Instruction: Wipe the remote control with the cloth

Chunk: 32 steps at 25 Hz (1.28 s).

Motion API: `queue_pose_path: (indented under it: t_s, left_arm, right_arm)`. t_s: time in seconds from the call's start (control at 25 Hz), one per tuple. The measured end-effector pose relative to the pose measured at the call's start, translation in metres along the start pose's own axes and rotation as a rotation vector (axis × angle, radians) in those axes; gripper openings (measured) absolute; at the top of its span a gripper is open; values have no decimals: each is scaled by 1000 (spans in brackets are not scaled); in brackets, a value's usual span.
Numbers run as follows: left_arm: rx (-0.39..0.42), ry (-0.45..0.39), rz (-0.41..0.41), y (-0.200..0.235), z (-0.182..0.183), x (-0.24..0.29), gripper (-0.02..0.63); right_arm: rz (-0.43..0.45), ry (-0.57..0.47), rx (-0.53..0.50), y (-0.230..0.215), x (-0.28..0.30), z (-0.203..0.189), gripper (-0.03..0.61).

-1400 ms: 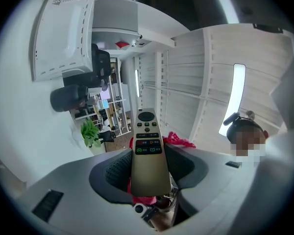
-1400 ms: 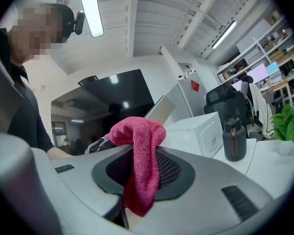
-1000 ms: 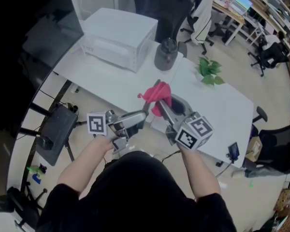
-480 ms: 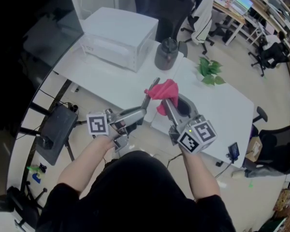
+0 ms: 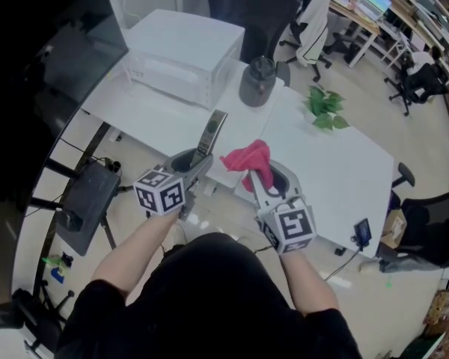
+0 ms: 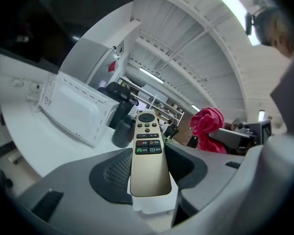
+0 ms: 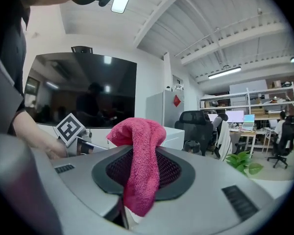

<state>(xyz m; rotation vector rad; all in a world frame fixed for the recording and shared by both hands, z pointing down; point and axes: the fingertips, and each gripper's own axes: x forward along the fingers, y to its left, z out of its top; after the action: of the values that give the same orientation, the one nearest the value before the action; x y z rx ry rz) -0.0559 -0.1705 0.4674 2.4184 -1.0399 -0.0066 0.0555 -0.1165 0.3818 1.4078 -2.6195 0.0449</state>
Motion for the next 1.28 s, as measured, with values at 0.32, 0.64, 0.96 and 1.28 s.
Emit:
queue_pose_path:
  t_s: [0.32,0.64,0.96,1.28]
  left_arm:
    - [239,136,324,71,-27,21,209]
    - [235,302,489,151,-78,52,209]
    - [231,456,558,193,-124,74,209]
    - [225,535,589,210,-144,91,209]
  right_arm:
    - [-2,56,-24,9,-4,-20,104]
    - [3,107,-39,12,-8,-35,104]
    - [-1,152,-42,9,-10,-44,104]
    - [-14,184,-13,0,-5,-50,104]
